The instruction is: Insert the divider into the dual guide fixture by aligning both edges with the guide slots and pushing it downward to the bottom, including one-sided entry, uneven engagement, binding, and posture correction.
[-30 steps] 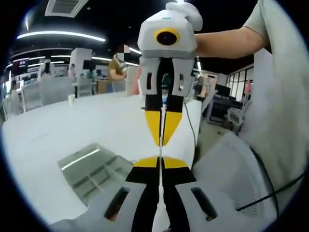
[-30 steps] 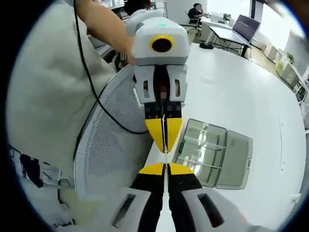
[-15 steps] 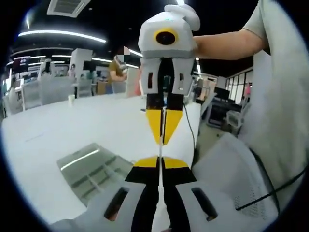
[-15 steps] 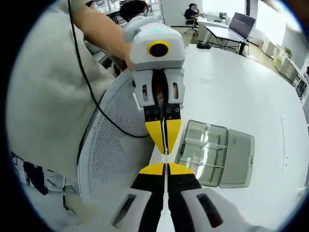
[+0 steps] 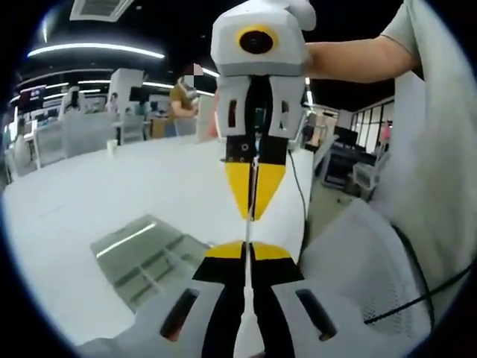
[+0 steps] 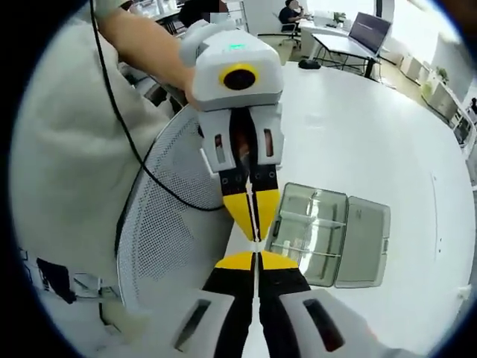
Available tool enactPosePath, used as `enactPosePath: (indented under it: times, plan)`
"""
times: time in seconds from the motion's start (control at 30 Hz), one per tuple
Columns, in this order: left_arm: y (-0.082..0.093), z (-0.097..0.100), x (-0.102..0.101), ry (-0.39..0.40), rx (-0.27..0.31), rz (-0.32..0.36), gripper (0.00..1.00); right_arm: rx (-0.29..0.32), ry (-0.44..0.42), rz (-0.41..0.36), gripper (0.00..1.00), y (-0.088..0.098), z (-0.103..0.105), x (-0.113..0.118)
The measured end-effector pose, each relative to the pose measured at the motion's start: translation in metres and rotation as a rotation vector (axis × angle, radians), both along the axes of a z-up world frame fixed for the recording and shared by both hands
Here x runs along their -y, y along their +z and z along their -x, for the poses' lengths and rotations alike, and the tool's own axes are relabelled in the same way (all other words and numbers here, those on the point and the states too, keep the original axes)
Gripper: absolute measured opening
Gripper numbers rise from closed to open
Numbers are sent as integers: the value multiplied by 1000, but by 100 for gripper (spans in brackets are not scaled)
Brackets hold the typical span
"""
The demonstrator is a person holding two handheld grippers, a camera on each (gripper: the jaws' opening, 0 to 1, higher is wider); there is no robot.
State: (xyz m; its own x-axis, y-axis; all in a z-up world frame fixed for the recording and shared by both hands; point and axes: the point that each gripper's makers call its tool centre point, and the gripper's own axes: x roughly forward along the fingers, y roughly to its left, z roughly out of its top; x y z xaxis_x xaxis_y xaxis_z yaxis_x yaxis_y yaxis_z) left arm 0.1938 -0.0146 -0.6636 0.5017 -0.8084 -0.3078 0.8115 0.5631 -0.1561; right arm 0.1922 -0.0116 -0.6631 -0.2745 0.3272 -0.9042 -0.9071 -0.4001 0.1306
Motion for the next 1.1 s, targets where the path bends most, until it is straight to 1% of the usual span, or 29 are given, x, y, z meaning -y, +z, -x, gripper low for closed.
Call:
enactPosePath:
  times: [0.07, 0.2, 0.47, 0.67, 0.7, 0.73, 0.87, 0.93, 1.03, 1.07, 1.1]
  plan:
    - [-1, 0, -1, 5, -1, -2, 0, 2, -4, 1, 0, -1, 0, -1]
    - [-3, -2, 0, 13, 11, -27, 0, 1, -42, 16, 0, -3, -2, -1]
    - [-3, -7, 0, 29, 23, -44, 1, 0, -84, 15, 0, 1, -5, 0]
    - [-5, -7, 0, 26, 16, -46, 1, -17, -118, 17, 0, 1, -5, -1]
    - [-6, -7, -1, 28, 17, -53, 1, -11, -108, 7, 0, 1, -5, -1]
    - [-6, -7, 0, 25, 12, -52, 1, -19, -123, 18, 0, 0, -4, -1]
    - [-10, -6, -1, 32, 0, -53, 2, -25, -134, 10, 0, -1, -3, -2]
    - [-9, -6, -2, 40, 3, -56, 2, -15, -123, 2, 0, -1, -3, -2]
    - [-7, -7, -2, 60, -12, -42, 8, 5, -126, 2, 0, -1, -7, -1]
    - [-6, -7, -3, 61, -8, -43, 9, 15, -123, -2, 0, 0, -10, -2]
    - [-5, -6, -3, 62, 4, -44, 9, 12, -131, -1, 0, 1, -11, -2]
